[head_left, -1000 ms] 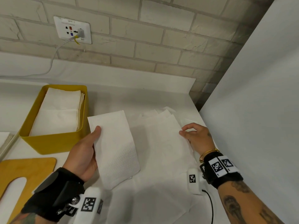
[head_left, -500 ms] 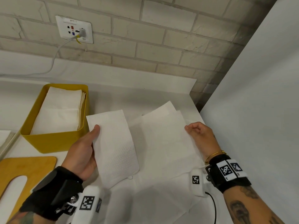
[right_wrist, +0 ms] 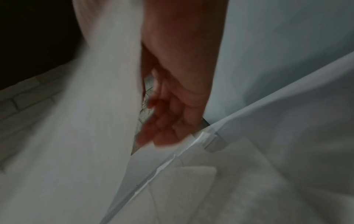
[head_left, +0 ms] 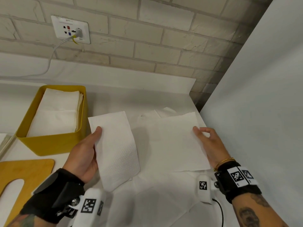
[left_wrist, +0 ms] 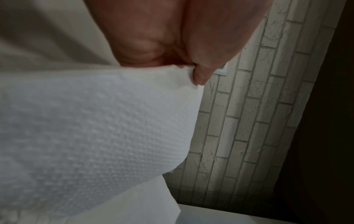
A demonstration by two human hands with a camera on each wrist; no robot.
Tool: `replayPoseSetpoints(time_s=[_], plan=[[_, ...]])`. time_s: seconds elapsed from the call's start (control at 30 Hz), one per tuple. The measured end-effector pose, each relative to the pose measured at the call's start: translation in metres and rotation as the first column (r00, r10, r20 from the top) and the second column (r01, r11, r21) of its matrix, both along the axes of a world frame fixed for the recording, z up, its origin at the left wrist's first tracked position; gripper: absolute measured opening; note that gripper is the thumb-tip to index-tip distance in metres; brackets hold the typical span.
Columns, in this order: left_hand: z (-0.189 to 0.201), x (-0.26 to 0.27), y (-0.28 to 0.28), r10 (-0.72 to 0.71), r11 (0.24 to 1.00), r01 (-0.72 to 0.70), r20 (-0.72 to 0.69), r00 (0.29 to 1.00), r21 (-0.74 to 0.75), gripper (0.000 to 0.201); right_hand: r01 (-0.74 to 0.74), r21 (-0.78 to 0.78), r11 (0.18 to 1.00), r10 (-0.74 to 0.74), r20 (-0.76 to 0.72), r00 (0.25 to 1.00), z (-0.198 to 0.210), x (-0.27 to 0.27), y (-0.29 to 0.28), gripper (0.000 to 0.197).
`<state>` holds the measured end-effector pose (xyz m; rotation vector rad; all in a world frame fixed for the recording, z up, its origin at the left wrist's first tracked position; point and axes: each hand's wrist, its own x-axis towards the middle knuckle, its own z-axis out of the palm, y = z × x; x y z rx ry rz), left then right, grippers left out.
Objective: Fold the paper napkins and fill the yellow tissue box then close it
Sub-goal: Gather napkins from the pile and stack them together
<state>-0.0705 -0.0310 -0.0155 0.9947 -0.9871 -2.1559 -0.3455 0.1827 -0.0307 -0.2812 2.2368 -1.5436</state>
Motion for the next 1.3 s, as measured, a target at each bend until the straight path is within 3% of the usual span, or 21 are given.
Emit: replayPoseSetpoints(time_s=[0.1, 0.17, 0.23, 0.37, 0.53, 0.73, 0.83, 0.97, 1.07, 1.17, 1.3], plan=[[-0.001, 0.001, -0.001, 0.005, 1.0, -0.005, -0.004, 1.0, 0.0, 0.02, -0.13, 0.012, 0.991, 0.128, 0.109, 0.986, -0.01, 0.002, 0.008, 0.075], [-0.002, 0.002, -0.002, 0.001, 1.0, -0.001, 0.004, 1.0, -0.008, 0.02, -0.124, -0.049, 0.991, 0.127, 0.065, 0.99, -0.009, 0.005, 0.011, 0.078], [-0.003, 0.003, -0.004, 0.004, 1.0, -0.004, 0.013, 1.0, -0.014, 0.02, -0.131, -0.131, 0.983, 0.134, 0.014, 0.991, 0.002, 0.009, 0.012, 0.072], [-0.007, 0.003, -0.008, 0.008, 1.0, -0.007, 0.031, 0.999, -0.021, 0.02, -0.278, -0.239, 0.93, 0.264, -0.093, 0.96, 0.04, 0.016, 0.012, 0.065], [-0.009, -0.002, -0.007, -0.026, 0.999, 0.027, 0.038, 0.999, -0.025, 0.022, -0.432, -0.33, 0.839, 0.361, -0.256, 0.897, 0.099, 0.028, 0.002, 0.039], [-0.011, -0.012, -0.005, -0.141, 0.989, 0.144, 0.07, 0.987, -0.033, 0.035, -0.568, -0.467, 0.678, 0.464, -0.328, 0.823, 0.153, 0.056, -0.017, 0.03], [-0.002, -0.014, -0.01, -0.16, 0.974, 0.173, 0.098, 0.982, -0.147, 0.041, -0.605, -0.485, 0.631, 0.516, -0.321, 0.795, 0.168, 0.069, -0.027, 0.026], [0.033, -0.015, -0.022, -0.097, 0.866, 0.148, 0.13, 0.987, -0.479, 0.036, -0.627, -0.474, 0.618, 0.565, -0.287, 0.773, 0.175, 0.079, -0.038, 0.024], [0.059, -0.019, -0.022, -0.097, 0.782, 0.157, 0.131, 0.987, -0.603, 0.035, -0.636, -0.461, 0.619, 0.603, -0.24, 0.761, 0.169, 0.086, -0.051, 0.024], [0.062, -0.022, -0.01, -0.22, 0.77, 0.24, 0.107, 0.97, -0.591, 0.036, -0.65, -0.4, 0.646, 0.639, -0.182, 0.747, 0.156, 0.089, -0.069, 0.026], [0.045, -0.021, 0.007, -0.379, 0.847, 0.371, 0.058, 0.924, -0.381, 0.036, -0.601, -0.288, 0.746, 0.599, -0.105, 0.794, 0.134, 0.083, -0.091, 0.022]])
